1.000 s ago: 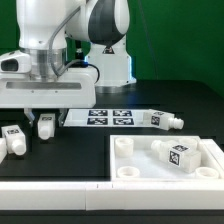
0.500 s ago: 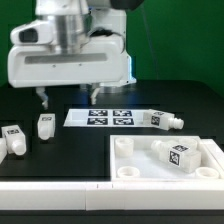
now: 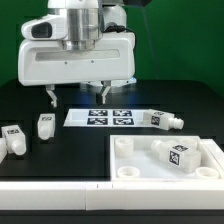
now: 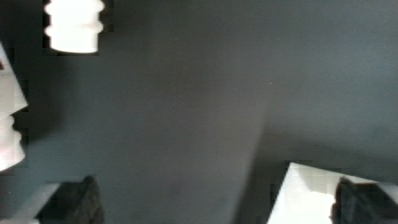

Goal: Assemble square table

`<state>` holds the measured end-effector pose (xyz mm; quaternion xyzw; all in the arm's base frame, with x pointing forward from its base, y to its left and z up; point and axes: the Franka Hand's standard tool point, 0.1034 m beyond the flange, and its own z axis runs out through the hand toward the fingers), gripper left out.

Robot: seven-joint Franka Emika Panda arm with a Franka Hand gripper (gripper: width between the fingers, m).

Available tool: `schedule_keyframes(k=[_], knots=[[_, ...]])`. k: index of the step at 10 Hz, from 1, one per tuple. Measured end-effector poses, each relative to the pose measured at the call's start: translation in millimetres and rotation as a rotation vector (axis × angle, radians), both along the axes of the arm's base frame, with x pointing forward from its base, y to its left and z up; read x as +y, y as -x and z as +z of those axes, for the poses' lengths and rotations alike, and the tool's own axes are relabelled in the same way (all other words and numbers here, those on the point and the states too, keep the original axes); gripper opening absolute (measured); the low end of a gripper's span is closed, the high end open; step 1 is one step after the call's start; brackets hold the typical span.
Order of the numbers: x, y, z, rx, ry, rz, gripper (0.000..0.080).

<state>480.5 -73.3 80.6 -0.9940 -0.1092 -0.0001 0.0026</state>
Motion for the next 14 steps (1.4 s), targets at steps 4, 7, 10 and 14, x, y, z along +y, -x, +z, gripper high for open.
schedule_keyframes(k=[4,7,10,14], knots=[[103.7,-80.7,7.4,-0.086,0.002,0.162,0.0649],[93.7,-74.3,4.8,-0.079,-0.003,0.139,0.0649],[100.0,-76.1,2.9,-0.091,-0.002,0.145,0.0649],[161.5,-99.9,-22.5,-0.137,0.003,0.258,0.0649]])
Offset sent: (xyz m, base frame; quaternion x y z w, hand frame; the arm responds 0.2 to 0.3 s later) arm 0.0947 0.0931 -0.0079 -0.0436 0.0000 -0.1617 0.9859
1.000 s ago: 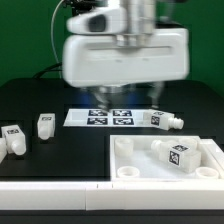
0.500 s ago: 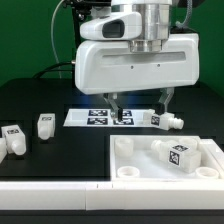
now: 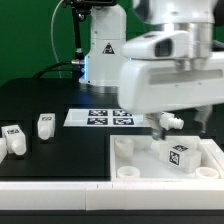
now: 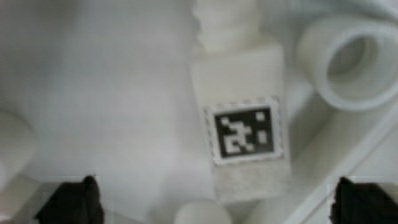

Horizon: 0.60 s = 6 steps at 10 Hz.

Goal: Assemble square table

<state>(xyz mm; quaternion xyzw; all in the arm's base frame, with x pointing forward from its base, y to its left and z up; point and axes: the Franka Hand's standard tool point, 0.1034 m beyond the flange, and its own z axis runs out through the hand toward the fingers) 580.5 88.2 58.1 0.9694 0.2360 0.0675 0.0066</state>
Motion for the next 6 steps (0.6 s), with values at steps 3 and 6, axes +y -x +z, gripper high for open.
schedule_keyframes(k=[3,6], knots=[[-1.2,0.4,-0.7,0.002,-0.001,-0.004,0.0649],[7.3,3.1,-20.0,0.011,-0.004,-0.010,0.0649]])
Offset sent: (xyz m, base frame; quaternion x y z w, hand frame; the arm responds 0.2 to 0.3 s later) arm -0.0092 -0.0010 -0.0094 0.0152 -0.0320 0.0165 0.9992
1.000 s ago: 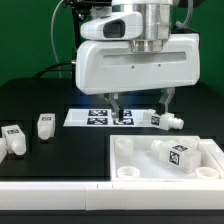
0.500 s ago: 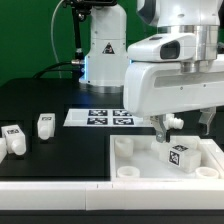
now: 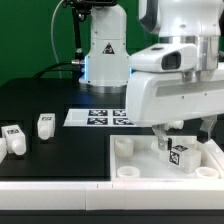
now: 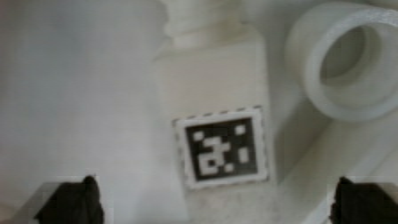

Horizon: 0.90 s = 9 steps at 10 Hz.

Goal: Assemble square table

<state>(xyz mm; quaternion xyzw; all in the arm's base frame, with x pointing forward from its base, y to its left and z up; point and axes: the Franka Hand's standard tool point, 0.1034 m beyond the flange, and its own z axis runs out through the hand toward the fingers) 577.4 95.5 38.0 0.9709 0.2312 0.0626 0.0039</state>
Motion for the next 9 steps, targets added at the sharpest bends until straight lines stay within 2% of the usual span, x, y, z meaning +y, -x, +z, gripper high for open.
schedule_keyframes(k=[2,6,7,8,9], knots=[[0.3,0.2,-7.1,0.001,0.001,0.001,0.0649],[-9.6,-3.5,-8.2,-0.024,0.003,0.003,0.0649],[-9.0,-3.4,-8.2,-0.024,0.003,0.004,0.0562],[-9.2,-3.5,-8.2,-0.024,0.003,0.003,0.0562],[-9.2,-3.5,-8.2,-0.023,0.003,0.003,0.0427]])
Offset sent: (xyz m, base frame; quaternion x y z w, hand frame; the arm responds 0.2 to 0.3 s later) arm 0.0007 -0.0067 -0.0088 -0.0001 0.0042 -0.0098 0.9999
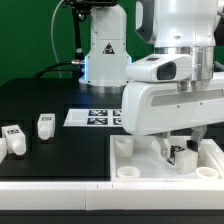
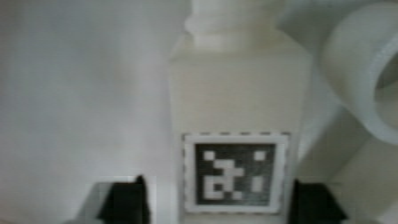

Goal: Assemble square table

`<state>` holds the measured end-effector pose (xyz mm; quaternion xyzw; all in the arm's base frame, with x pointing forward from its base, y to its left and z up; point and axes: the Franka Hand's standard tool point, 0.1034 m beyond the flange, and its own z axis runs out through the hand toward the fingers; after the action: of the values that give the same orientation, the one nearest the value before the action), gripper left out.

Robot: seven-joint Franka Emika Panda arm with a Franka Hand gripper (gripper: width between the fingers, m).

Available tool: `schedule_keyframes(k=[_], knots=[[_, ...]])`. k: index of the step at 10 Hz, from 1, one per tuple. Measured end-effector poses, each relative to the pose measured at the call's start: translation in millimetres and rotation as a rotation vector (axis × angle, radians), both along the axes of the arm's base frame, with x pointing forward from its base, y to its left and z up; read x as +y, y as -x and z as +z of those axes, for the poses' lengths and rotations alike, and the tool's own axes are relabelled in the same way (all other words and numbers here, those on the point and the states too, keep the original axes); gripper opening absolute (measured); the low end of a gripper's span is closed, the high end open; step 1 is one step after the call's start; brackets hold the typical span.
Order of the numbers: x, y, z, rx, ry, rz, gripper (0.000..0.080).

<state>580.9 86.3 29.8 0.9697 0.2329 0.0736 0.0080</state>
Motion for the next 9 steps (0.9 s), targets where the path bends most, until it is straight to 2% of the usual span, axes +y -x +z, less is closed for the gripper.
schedule_keyframes(k=[1,6,8,9], knots=[[0.0,-0.2,0.2,0.000,0.000,0.000,0.0276],[-1.7,-1.4,3.1,0.002,0.002,-0.001,0.0278],[-14.1,-3.3,41.4,-0.001,0.002,-0.023,0.0278],[-23.2,5.8,48.5,0.005,0.004,-0.040,0.0279]])
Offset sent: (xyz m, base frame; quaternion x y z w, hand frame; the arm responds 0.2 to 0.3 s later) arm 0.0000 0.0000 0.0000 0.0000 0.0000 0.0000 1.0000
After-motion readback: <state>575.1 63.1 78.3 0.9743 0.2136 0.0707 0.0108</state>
